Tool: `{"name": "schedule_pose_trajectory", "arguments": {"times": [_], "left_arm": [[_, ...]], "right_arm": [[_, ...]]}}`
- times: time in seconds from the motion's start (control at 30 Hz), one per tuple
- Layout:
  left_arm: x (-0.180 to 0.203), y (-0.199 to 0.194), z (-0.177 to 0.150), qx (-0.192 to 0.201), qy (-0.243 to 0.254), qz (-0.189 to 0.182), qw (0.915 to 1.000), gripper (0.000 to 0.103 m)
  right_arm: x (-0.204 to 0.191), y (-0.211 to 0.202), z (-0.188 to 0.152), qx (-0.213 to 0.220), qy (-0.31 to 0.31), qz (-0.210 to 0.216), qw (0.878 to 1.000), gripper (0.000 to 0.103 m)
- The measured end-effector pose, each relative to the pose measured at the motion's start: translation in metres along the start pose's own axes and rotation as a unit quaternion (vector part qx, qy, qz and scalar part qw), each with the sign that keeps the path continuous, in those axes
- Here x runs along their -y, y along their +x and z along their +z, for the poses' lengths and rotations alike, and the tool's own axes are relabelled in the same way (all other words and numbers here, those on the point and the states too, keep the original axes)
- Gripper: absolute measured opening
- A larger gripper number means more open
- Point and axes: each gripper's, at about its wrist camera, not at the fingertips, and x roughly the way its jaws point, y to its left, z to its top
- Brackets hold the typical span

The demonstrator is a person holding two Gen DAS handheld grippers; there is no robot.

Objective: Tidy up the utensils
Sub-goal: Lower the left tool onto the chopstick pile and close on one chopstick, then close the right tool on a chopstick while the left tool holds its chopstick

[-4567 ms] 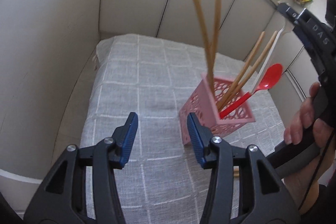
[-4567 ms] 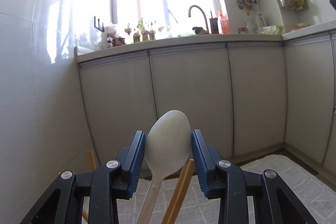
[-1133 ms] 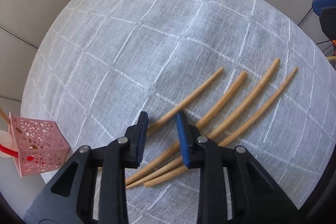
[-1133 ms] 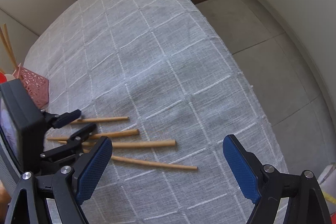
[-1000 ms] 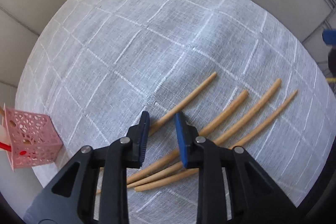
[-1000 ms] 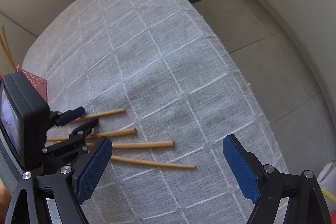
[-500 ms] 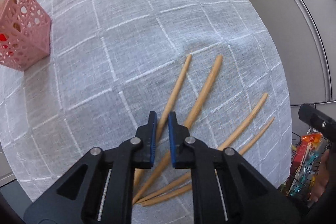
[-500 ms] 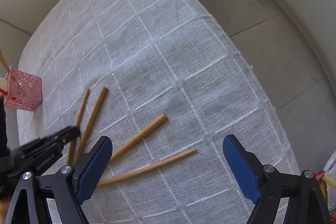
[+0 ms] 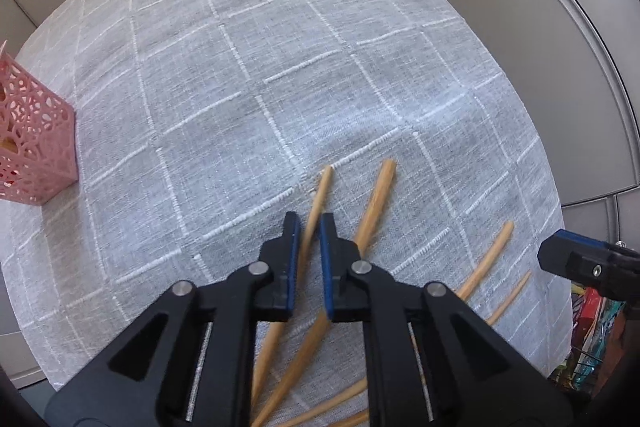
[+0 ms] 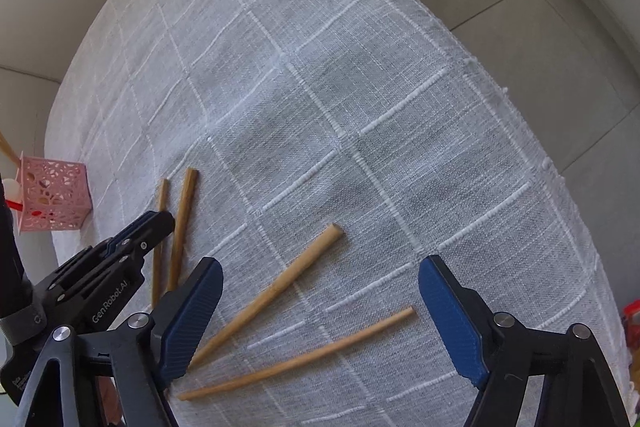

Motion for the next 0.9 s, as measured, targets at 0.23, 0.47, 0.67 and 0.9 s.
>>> {"name": "schedule_pose_trajectory", "arguments": {"times": [0.23, 0.47, 0.67, 0.9], "left_arm": [[-0.028, -0.024, -0.026, 0.028, -0.049, -0.016, 0.9983, 0.006], [-0.074, -0.061, -0.084, 0.055, -0.08, -0.019, 0.9951, 0.006], [-0.094, -0.096, -0.119, 0.075, -0.12, -0.03, 0.9895, 0.006], [-0.119, -0.116, -0.142, 0.091, -0.177, -0.053, 0.9786, 0.006]], "right_arm": [[0.003, 0.028, 0.004, -0.028, 0.028, 0.046, 0.998, 0.062], [-0.018, 0.033, 0.002, -0.005, 0.007, 0.007, 1.0, 0.057], [-0.039, 0.038, -0.005, 0.021, -0.025, -0.067, 0.997, 0.043], [-0.053, 0.045, -0.011, 0.042, -0.053, -0.112, 0.991, 0.02]]}}
